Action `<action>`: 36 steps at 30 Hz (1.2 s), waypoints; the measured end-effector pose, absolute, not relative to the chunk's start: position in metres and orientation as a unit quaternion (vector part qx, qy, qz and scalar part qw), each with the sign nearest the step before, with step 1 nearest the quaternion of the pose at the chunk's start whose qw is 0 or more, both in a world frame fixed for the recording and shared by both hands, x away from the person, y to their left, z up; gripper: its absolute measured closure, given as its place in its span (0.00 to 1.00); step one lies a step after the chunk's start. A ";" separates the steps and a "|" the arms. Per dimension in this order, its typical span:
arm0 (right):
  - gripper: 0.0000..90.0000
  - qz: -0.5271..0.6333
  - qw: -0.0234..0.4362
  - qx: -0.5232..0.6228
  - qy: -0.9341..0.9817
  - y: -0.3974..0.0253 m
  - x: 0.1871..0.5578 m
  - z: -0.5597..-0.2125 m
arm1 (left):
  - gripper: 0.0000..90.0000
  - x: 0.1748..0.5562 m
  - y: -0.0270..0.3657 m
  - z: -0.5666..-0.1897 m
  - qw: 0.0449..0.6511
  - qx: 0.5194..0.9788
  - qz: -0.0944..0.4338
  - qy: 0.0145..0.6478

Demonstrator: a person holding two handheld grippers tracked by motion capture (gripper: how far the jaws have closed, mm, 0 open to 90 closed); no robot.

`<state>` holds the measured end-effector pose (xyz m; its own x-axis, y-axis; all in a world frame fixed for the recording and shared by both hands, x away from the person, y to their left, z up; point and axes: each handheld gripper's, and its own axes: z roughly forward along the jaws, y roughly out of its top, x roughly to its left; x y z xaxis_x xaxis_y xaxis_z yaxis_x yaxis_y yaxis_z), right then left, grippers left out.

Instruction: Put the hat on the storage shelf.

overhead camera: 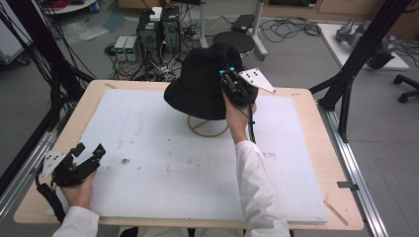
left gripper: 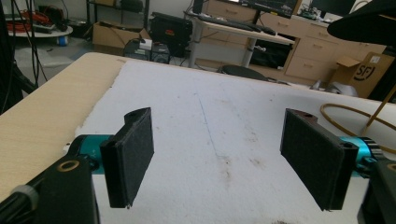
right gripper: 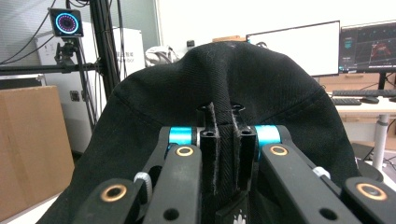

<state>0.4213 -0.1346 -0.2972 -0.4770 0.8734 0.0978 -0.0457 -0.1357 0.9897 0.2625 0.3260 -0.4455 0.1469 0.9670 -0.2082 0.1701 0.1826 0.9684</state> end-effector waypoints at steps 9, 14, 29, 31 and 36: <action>0.93 0.651 0.341 0.375 0.564 -0.137 0.420 -0.297 | 0.29 0.262 0.326 -0.445 0.547 0.523 0.363 0.543; 0.81 0.658 0.331 0.375 0.563 -0.140 0.420 -0.296 | 0.29 0.261 0.325 -0.445 0.548 0.524 0.364 0.541; 0.45 0.668 0.341 0.388 0.536 -0.169 0.405 -0.279 | 0.29 0.261 0.321 -0.444 0.553 0.525 0.360 0.537; 0.43 0.667 0.343 0.387 0.536 -0.175 0.402 -0.276 | 0.29 0.261 0.320 -0.444 0.553 0.525 0.360 0.537; 0.35 0.661 0.350 0.386 0.540 -0.191 0.391 -0.270 | 0.29 0.261 0.320 -0.444 0.553 0.525 0.361 0.537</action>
